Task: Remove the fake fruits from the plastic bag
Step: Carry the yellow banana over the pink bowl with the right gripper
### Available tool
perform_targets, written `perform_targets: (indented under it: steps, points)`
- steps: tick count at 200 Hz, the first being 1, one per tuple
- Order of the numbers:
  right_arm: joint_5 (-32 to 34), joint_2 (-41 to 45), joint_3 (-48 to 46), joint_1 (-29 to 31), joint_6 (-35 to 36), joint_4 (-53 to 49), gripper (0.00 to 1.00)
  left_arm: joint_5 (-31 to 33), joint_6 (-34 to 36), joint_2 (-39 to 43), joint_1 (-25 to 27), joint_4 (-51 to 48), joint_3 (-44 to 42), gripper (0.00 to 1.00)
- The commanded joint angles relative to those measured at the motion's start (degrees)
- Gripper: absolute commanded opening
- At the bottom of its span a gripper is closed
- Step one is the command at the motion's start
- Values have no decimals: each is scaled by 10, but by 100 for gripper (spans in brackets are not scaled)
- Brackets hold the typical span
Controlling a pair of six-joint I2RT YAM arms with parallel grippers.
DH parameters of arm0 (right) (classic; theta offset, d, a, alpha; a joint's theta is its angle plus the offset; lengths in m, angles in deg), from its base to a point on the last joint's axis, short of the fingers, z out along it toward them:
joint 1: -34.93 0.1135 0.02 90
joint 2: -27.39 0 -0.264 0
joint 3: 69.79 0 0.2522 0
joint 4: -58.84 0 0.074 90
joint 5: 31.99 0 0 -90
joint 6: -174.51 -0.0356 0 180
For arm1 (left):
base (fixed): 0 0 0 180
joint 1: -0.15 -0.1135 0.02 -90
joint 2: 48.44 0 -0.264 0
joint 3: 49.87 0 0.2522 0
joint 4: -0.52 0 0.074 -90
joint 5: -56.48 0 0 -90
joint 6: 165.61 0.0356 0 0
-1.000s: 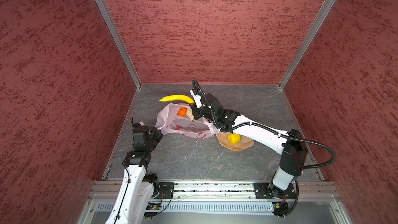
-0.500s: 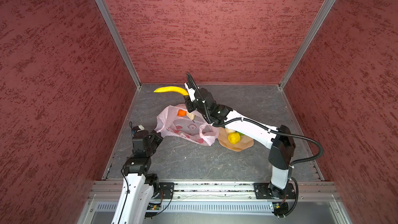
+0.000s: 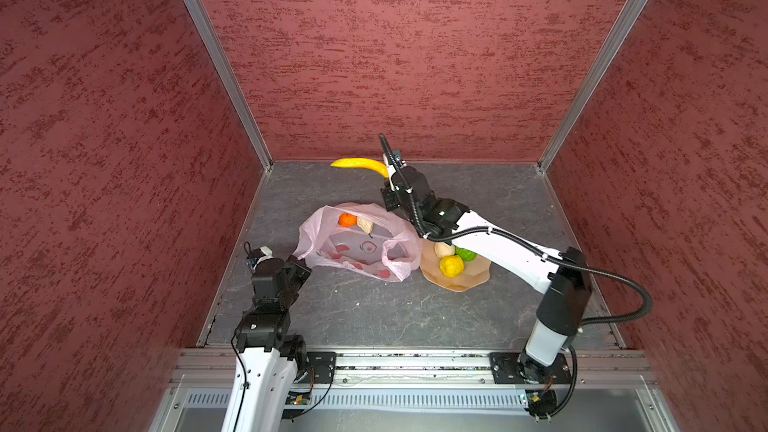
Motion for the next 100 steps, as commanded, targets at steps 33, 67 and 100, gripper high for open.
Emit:
perform_targets:
  steps: [33, 67, 100]
  points:
    - [53, 161, -179, -61, -163, -116, 19, 52, 4, 32, 1, -41, 5, 0]
    - [61, 210, -259, -97, -259, -166, 19, 53, 4, 37, 0, -41, 5, 0]
    - [58, 252, -333, -146, -349, -173, 20, 41, 4, 23, 0, -29, 3, 0]
